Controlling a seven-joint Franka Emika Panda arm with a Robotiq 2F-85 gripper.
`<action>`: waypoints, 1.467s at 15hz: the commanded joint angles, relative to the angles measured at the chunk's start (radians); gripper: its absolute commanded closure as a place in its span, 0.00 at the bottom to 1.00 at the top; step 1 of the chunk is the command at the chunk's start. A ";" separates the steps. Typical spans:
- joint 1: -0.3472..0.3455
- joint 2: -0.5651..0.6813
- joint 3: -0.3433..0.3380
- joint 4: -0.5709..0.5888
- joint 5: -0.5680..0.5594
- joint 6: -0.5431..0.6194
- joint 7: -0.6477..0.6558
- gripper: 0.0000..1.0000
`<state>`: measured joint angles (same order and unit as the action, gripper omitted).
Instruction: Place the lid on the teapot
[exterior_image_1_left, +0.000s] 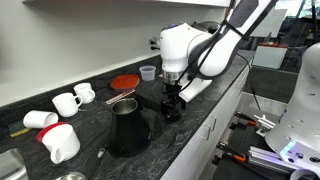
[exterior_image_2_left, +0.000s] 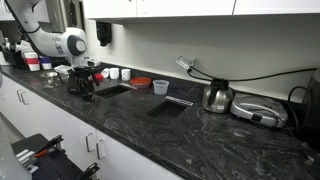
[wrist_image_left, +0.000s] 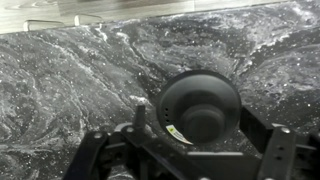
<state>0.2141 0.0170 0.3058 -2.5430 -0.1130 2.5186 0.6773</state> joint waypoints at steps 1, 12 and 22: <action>0.016 0.028 -0.030 0.017 -0.028 0.030 0.023 0.32; 0.022 0.011 -0.047 0.024 -0.038 0.022 0.046 0.83; 0.028 -0.239 0.002 0.035 -0.016 -0.141 0.012 0.83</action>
<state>0.2414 -0.1537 0.2865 -2.5185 -0.1137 2.4210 0.6939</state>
